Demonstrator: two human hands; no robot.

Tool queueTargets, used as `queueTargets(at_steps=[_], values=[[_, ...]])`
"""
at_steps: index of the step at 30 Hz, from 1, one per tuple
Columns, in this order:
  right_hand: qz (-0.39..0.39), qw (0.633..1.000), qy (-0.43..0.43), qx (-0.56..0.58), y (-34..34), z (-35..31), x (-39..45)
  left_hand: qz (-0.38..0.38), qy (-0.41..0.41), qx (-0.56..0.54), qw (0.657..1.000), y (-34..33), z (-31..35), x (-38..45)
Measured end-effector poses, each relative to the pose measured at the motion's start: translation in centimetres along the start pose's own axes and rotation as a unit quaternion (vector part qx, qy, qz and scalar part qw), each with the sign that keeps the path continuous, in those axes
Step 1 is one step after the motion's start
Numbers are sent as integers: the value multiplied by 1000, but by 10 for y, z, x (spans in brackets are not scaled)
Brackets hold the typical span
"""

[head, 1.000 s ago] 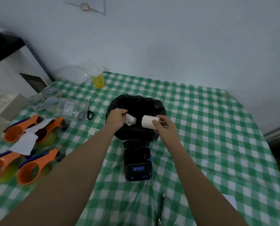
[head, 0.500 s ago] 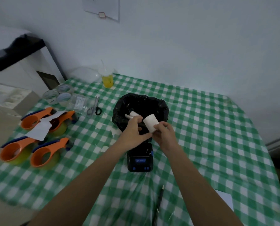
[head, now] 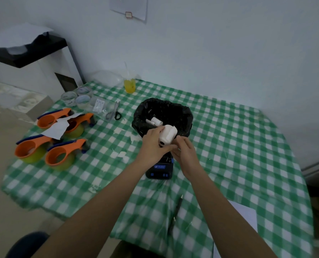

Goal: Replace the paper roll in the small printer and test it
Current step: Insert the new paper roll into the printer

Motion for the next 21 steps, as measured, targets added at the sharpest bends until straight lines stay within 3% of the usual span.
queueTargets(at_steps=[3, 7, 12, 17, 19, 21], values=[[-10, 997, 40, -71, -1, -3, -8, 15, -9, 24, 1000, 2, 2, -2], [-21, 986, 54, -158, 3, -8, -8, -19, -36, 25, 999, 3, -2, 0], [24, 934, 130, -333, 8, -22, -4, -88, -76, 36, 993, -1, -10, 9], [-76, 916, 56, -389, 0, 4, 16, -165, -94, 49, 981, -10, -28, 19], [-100, 892, 48, -438, -3, 12, 21, -187, -94, 62, 976, -16, -39, 24], [-123, 841, 89, -519, -10, 14, 25, -205, -105, 83, 970, -23, -48, 27]])
Point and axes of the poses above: each hand's wrist, its own x-axis towards the middle knuckle, its own y-axis out of the back of the hand, z = x × y, the point moved 9 cm from there along x, towards the middle knuckle, and after that the axes turned 10 degrees about x, right-handed, at the moved point
